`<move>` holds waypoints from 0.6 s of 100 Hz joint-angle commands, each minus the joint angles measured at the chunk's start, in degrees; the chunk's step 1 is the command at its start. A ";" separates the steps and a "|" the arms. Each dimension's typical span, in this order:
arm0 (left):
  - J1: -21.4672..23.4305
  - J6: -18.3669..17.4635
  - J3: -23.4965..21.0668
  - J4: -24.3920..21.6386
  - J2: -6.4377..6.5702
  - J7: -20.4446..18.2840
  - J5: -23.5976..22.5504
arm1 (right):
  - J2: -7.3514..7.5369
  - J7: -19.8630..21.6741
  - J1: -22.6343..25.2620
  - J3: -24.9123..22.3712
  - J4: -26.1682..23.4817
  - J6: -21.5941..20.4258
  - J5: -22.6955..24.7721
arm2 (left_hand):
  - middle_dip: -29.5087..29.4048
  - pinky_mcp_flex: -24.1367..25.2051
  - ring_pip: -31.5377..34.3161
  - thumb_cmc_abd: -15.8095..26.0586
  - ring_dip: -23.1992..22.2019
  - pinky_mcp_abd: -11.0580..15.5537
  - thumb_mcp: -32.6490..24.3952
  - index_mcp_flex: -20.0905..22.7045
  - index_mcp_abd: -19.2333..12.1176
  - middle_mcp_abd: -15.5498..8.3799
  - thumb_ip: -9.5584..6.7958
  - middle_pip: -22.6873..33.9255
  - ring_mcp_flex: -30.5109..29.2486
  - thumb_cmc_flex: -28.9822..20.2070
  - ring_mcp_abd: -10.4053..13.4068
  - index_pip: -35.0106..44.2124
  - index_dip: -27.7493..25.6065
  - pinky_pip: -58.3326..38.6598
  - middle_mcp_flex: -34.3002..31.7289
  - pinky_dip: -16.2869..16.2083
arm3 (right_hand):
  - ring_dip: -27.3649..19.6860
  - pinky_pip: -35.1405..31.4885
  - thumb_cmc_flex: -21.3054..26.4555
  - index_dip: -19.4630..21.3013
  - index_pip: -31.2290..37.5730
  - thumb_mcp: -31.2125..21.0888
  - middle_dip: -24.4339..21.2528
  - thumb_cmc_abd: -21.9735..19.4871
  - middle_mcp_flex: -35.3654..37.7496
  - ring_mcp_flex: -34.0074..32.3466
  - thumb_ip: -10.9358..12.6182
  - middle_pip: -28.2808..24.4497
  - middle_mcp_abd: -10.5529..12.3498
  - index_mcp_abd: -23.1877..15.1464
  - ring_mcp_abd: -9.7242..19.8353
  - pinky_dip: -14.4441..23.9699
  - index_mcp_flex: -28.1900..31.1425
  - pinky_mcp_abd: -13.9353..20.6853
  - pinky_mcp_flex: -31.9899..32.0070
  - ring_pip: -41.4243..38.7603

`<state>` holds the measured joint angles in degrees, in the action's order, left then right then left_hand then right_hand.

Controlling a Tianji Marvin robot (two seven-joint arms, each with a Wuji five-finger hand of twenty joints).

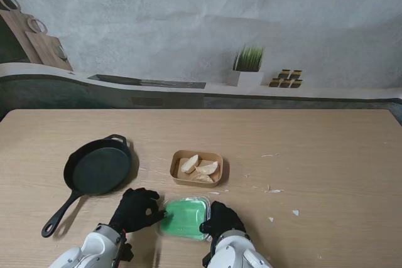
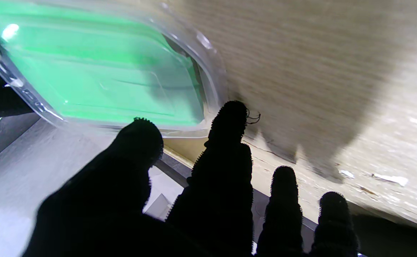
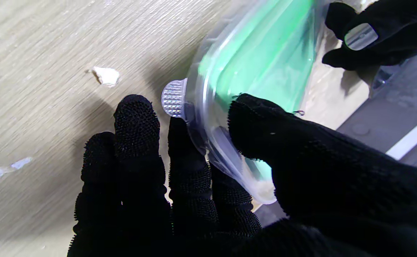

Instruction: Load dumplings into a food container

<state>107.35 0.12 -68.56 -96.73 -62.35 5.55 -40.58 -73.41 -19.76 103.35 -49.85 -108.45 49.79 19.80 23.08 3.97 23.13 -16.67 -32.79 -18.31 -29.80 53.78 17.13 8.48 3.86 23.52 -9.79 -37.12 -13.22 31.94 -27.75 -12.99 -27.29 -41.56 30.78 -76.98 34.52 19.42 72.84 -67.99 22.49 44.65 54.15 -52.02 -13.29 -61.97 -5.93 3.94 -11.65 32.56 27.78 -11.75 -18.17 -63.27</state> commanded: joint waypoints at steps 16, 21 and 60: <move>1.57 -0.46 0.04 1.52 -0.46 -0.14 -0.01 | -2.07 -2.67 1.32 -0.06 0.10 -2.52 -1.36 | 0.26 0.16 0.80 -0.51 -0.80 -0.30 -0.92 2.54 -0.68 0.94 -0.90 0.62 1.60 -0.57 1.27 -7.57 4.64 2.35 1.07 -1.19 | 0.03 -5.42 5.38 -4.46 1.88 -4.19 -2.22 2.42 7.30 -6.53 -2.96 -2.88 0.42 -6.56 -0.77 -0.53 6.08 -1.38 -3.54 -4.63; 1.83 -0.71 -0.24 1.40 -0.53 0.36 -0.22 | -2.36 -3.61 1.64 -0.31 0.00 -2.95 -1.67 | 0.23 0.14 0.84 -0.41 -0.80 -0.38 -0.83 2.47 -0.68 0.93 -0.89 0.61 1.54 -0.47 1.21 -7.66 4.71 2.34 1.08 -1.20 | -0.16 -5.96 5.87 -5.27 1.44 -3.86 -2.66 1.68 8.57 -7.48 -2.90 -2.56 -0.35 -6.46 -1.35 -0.50 8.32 -1.78 -4.26 -5.24; 4.41 -5.60 -4.84 -1.39 -1.99 11.24 -3.85 | -2.19 -6.00 3.40 -3.17 -2.73 -6.86 -2.96 | -1.54 -2.44 -1.54 3.69 0.79 -0.44 8.79 -25.94 -8.78 0.92 -1.99 -2.09 3.38 0.17 1.36 -12.87 7.28 1.57 8.73 -1.46 | -0.70 -7.43 7.39 -2.65 -0.15 -4.03 -0.48 0.61 10.74 -9.58 -2.70 -2.20 -3.20 -7.67 -3.60 -0.19 14.58 -3.57 -6.01 -7.63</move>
<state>111.75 -5.78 -73.04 -96.51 -63.73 17.16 -45.55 -75.20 -25.80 106.39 -52.74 -110.46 43.49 17.63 22.46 1.73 22.78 -15.83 -32.79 -18.31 -23.44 33.29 10.07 8.51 3.86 22.41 -9.04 -37.07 -13.19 18.58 -21.05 -12.96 -21.13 -41.64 30.57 -81.04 37.26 15.02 71.56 -68.37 20.67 46.80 61.70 -58.77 -15.97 -62.33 -8.77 0.25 -13.03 32.39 40.36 -14.58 -23.42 -69.58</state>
